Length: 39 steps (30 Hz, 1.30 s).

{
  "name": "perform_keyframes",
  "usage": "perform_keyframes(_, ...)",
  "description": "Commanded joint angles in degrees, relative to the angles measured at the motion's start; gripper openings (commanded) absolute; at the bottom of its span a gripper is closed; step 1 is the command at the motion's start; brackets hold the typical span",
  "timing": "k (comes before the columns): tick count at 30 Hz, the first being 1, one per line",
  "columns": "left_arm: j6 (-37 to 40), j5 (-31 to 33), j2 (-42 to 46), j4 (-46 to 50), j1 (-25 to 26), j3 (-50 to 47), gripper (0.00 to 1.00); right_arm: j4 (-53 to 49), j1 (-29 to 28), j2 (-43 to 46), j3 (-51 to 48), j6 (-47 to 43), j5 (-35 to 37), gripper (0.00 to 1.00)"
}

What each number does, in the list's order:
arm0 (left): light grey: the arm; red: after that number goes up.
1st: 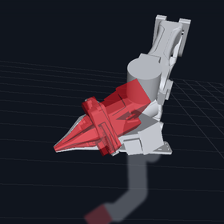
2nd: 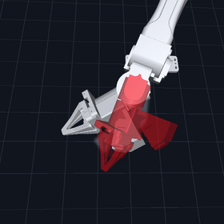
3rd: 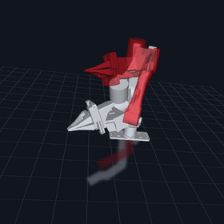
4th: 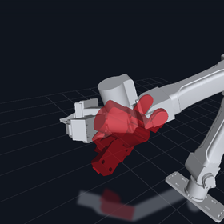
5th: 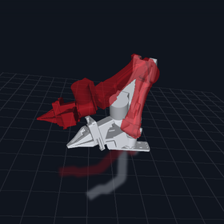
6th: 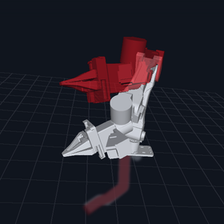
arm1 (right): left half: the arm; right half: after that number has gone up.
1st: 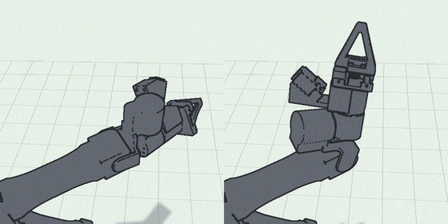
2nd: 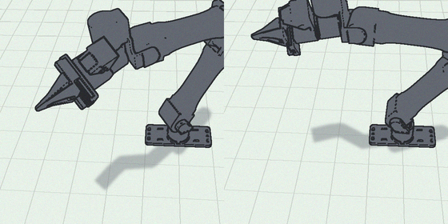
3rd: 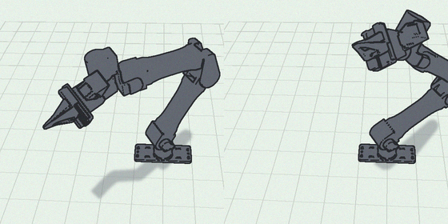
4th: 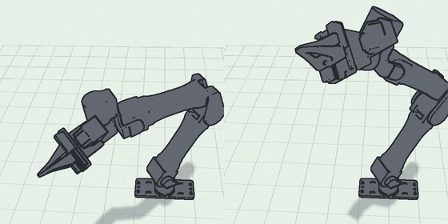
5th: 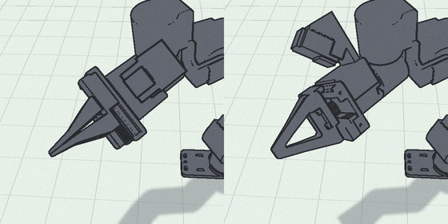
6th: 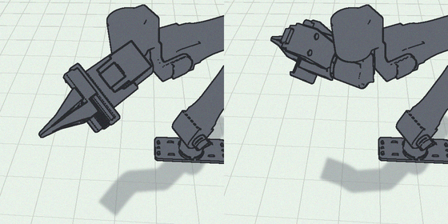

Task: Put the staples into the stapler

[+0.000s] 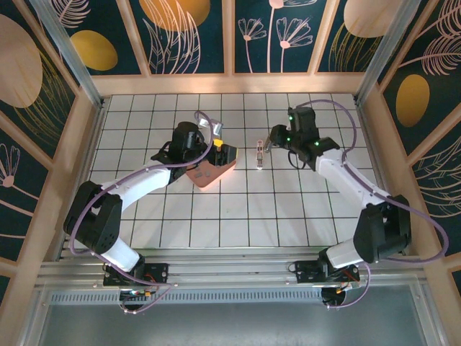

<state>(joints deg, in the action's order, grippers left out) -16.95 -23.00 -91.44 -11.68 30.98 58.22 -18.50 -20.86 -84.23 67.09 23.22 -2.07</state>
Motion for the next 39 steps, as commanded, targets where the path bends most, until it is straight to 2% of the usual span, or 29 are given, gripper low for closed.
perform_keyframes(1,-3.43,3.03,-0.07,1.39,0.04,-0.44,0.8,-12.4,2.15,-4.69,4.43,-10.49,-3.89,0.18)
perform_keyframes(7,-2.07,1.85,-2.15,7.35,-0.23,2.15,0.81,-19.77,3.99,-14.36,11.71,-16.3,-3.2,0.18)
perform_keyframes(20,-1.16,0.99,-2.64,9.95,-2.05,1.8,0.82,-27.15,6.21,-30.12,26.02,-22.9,-2.88,0.18)
perform_keyframes(27,-0.83,0.68,-4.26,12.18,-2.75,3.53,0.82,-31.71,6.34,-35.94,32.41,-22.48,-0.2,0.19)
perform_keyframes(39,-0.49,0.33,-5.59,14.32,-3.16,4.81,0.82,-33.3,6.41,-41.17,36.4,-18.26,0.13,0.22)
